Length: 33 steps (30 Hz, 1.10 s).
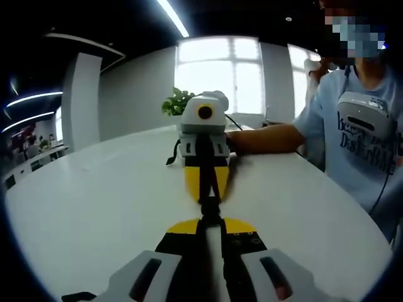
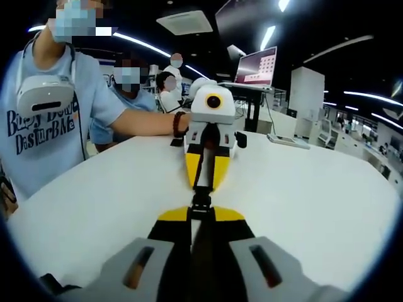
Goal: Snap the two parts of the plastic buckle together until the buckle closes and remains connected.
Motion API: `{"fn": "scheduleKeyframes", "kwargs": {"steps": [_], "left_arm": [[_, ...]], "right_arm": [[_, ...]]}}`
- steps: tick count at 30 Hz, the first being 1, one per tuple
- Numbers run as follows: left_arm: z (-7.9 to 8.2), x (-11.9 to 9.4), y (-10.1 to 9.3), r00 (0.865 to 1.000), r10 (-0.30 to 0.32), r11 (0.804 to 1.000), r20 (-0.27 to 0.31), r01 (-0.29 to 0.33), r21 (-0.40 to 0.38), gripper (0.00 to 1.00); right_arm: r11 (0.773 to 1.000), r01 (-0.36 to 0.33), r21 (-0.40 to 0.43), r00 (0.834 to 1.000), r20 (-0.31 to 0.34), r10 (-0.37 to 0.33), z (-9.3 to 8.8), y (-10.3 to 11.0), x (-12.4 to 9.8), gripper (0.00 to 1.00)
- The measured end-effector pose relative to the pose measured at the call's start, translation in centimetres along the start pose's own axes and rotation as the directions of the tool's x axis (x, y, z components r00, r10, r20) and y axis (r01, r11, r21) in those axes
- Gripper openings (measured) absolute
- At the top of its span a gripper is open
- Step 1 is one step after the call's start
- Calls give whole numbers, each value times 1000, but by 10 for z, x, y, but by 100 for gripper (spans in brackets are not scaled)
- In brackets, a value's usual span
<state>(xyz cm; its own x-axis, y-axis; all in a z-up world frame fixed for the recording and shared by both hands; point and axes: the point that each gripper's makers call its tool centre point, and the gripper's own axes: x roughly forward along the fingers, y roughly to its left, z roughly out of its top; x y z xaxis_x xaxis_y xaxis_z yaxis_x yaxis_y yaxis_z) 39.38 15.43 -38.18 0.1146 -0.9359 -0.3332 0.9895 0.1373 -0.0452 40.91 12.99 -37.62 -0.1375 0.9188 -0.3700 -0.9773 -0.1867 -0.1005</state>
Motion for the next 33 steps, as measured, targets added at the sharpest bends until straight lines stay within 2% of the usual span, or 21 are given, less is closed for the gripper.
{"fn": "scheduleKeyframes", "kwargs": {"steps": [11,15,23,30,33], "left_arm": [[1,0,1,1000,-3,1000,-2,3,-3,9],[3,3,-5,1000,-26,1000,-4,26,-1,9],[3,3,-5,999,-32,999,-6,32,5,10],[3,2,-3,1000,-20,1000,-6,20,-6,11],[3,1,2,1000,15,1000,-3,-15,1,11]], "right_arm": [[1000,2,-24,1000,1,-2,1,1,-1,9],[999,5,-36,1000,2,-5,3,2,2,9],[1000,0,-20,1000,3,0,3,7,-1,9],[1000,6,-5,1000,1,-6,3,8,-3,9],[1000,0,-6,1000,2,0,3,9,-4,9]]}}
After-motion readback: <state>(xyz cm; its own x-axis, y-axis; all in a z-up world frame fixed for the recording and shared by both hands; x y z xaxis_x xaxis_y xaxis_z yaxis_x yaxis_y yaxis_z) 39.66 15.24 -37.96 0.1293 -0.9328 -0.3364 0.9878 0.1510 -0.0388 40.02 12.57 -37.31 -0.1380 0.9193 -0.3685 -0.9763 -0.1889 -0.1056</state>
